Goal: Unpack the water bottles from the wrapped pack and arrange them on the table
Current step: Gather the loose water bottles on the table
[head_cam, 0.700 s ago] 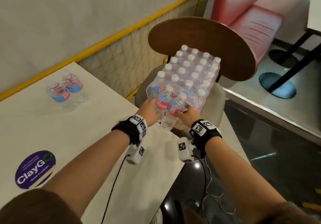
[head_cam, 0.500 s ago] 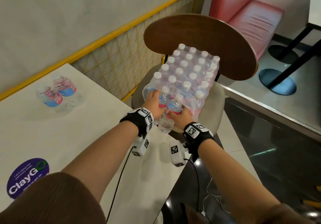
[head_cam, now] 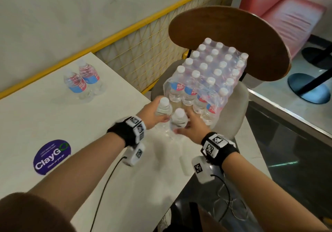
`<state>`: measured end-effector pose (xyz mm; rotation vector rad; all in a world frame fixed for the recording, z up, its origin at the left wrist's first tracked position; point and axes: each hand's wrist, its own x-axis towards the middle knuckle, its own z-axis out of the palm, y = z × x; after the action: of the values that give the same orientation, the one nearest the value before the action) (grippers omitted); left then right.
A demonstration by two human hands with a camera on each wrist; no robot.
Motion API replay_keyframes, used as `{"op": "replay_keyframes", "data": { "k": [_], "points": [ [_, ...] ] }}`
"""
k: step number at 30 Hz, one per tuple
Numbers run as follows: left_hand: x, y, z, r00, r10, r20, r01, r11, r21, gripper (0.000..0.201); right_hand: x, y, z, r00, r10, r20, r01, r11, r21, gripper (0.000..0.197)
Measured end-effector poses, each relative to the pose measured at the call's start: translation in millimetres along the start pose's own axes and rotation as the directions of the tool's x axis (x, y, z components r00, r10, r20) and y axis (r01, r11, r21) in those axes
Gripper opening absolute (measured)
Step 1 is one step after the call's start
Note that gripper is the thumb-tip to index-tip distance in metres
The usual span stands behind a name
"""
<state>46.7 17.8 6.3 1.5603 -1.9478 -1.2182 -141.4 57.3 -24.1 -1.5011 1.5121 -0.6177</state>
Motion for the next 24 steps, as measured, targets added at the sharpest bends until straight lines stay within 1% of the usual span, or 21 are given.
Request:
{"op": "replay_keyframes", "data": {
  "k": [2, 4, 6, 8, 9, 11, 13, 14, 15, 16, 17, 18, 19, 20, 21, 22, 23, 24],
  "points": [
    [-24, -24, -14, 1.000, -0.022, -0.005, 0.022, 1.000, 0.006, 0.062, -13, -12, 23, 0.994, -0.058, 0.097, 0.068, 0.993, -0.097, 0.079],
    [-53, -46, -29, 0.998, -0.064, -0.023, 0.063, 0.998, -0.029, 0.061, -28, -26, 54, 0.974, -0.117, 0.192, 0.140, 0.984, -0.111, 0.078],
    [-84, -63, -47, 0.994, -0.096, -0.058, 0.093, 0.994, -0.058, 0.061, -41, -45, 89, 0.940, -0.139, 0.312, 0.184, 0.975, -0.121, 0.079],
    [-110, -77, -63, 0.987, -0.132, -0.088, 0.126, 0.989, -0.074, 0.055, -52, -63, 121, 0.897, -0.143, 0.419, 0.217, 0.967, -0.135, 0.078],
    [-120, -84, -69, 0.984, -0.151, -0.094, 0.144, 0.986, -0.080, 0.054, -57, -70, 136, 0.876, -0.148, 0.460, 0.231, 0.964, -0.129, 0.077],
    [-137, -97, -81, 0.976, -0.196, -0.097, 0.190, 0.980, -0.066, 0.057, -67, -84, 161, 0.836, -0.176, 0.519, 0.263, 0.960, -0.099, 0.075],
    [-155, -104, -89, 0.965, -0.247, -0.086, 0.241, 0.968, -0.066, 0.058, -75, -93, 182, 0.813, -0.187, 0.552, 0.277, 0.957, -0.085, 0.075],
    [-164, -105, -92, 0.959, -0.272, -0.079, 0.268, 0.961, -0.064, 0.060, -77, -96, 188, 0.804, -0.185, 0.564, 0.283, 0.955, -0.091, 0.075],
    [-170, -107, -94, 0.955, -0.286, -0.078, 0.281, 0.957, -0.073, 0.068, -78, -98, 193, 0.796, -0.188, 0.575, 0.294, 0.951, -0.096, 0.077],
    [-175, -108, -96, 0.949, -0.302, -0.094, 0.296, 0.952, -0.074, 0.079, -79, -99, 194, 0.788, -0.190, 0.585, 0.304, 0.947, -0.102, 0.080],
    [-178, -105, -98, 0.946, -0.291, -0.144, 0.285, 0.957, -0.061, 0.090, -77, -97, 192, 0.785, -0.186, 0.591, 0.302, 0.947, -0.104, 0.082],
    [-181, -97, -102, 0.936, -0.261, -0.238, 0.261, 0.965, -0.031, 0.093, -74, -95, 185, 0.791, -0.181, 0.585, 0.294, 0.950, -0.103, 0.083],
    [-185, -86, -105, 0.916, -0.192, -0.353, 0.210, 0.978, 0.015, 0.089, -69, -92, 174, 0.809, -0.171, 0.563, 0.274, 0.956, -0.104, 0.080],
    [-189, -73, -108, 0.884, -0.090, -0.458, 0.143, 0.986, 0.081, 0.080, -63, -88, 159, 0.843, -0.145, 0.517, 0.236, 0.965, -0.115, 0.074],
    [-193, -57, -110, 0.845, 0.019, -0.535, 0.064, 0.989, 0.137, 0.070, -55, -83, 142, 0.886, -0.110, 0.451, 0.188, 0.973, -0.134, 0.067],
    [-197, -37, -109, 0.810, 0.098, -0.578, -0.008, 0.988, 0.157, 0.059, -47, -77, 122, 0.926, -0.073, 0.369, 0.135, 0.980, -0.145, 0.061],
    [-199, -20, -106, 0.799, 0.144, -0.584, -0.071, 0.987, 0.147, 0.050, -38, -71, 101, 0.959, -0.031, 0.282, 0.075, 0.986, -0.147, 0.056],
    [-199, -4, -99, 0.813, 0.169, -0.558, -0.124, 0.985, 0.117, 0.043, -30, -65, 80, 0.981, 0.006, 0.191, 0.021, 0.990, -0.140, 0.055]
  ]
}}
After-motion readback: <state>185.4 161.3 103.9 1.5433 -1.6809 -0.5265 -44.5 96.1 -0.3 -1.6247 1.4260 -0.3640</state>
